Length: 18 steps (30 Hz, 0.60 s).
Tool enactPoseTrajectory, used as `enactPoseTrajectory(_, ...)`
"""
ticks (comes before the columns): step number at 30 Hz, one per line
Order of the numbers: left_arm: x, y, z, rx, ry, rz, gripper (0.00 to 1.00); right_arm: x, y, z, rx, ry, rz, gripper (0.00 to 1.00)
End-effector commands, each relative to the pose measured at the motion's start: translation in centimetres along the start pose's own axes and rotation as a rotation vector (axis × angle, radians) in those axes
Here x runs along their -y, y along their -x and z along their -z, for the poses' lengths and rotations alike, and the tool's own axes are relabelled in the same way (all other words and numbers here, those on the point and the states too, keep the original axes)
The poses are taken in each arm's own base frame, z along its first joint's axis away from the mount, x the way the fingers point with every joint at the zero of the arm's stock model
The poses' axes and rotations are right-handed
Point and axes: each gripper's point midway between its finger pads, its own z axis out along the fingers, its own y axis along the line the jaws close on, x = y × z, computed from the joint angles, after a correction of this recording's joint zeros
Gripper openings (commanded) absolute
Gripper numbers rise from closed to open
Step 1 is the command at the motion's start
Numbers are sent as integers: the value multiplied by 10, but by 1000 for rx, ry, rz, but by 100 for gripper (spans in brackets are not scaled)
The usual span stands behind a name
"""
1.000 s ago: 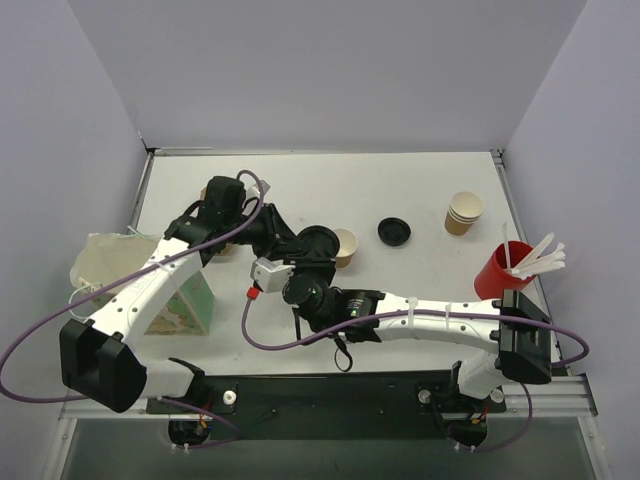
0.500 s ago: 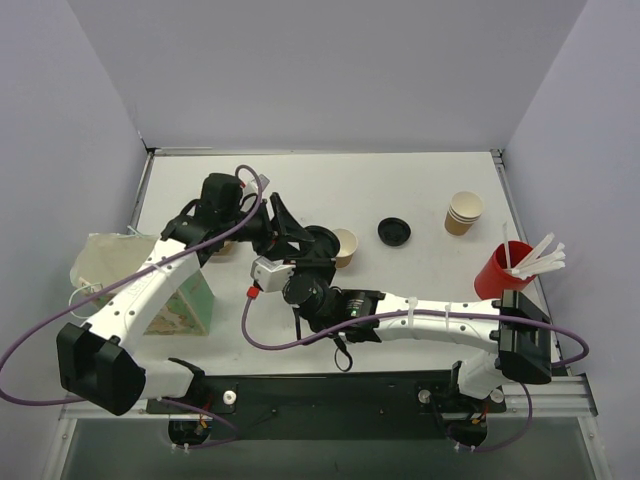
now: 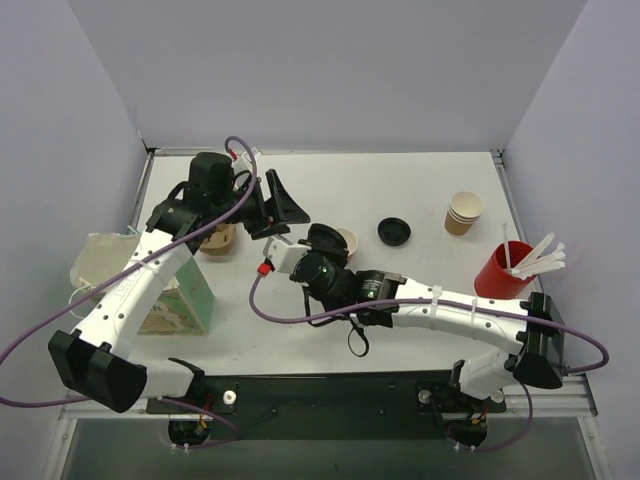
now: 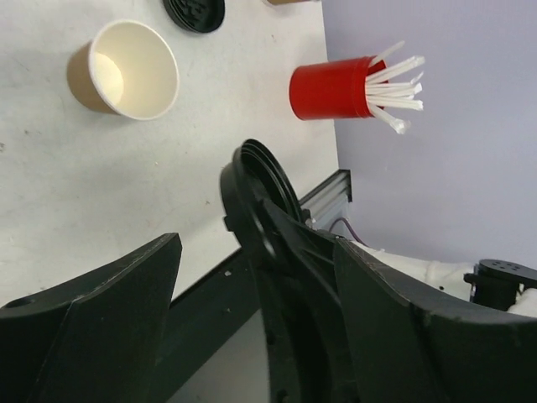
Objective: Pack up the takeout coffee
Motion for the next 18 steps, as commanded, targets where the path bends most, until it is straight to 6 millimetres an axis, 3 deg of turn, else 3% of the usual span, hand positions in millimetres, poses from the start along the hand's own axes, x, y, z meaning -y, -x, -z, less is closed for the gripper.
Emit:
enactPoseTrajectory(1, 0, 27, 8, 90, 65, -100, 84, 20, 2, 12, 13, 68, -190, 2)
enactPoseTrajectory(9, 8, 45, 13, 138, 86, -164, 84, 20, -3, 8, -9, 158, -350, 1)
enactPoseTrajectory(12, 1, 51, 13, 156, 118, -173, 84, 23, -4, 6, -14, 206, -439, 1)
enactPoseTrajectory(13, -1, 53, 12, 161, 120, -175, 84, 16, 2, 7, 0, 270, -505, 1)
enactPoseTrajectory(18, -12, 57, 4, 169, 141, -181, 84, 32, 0, -7, -18, 399, -797, 1)
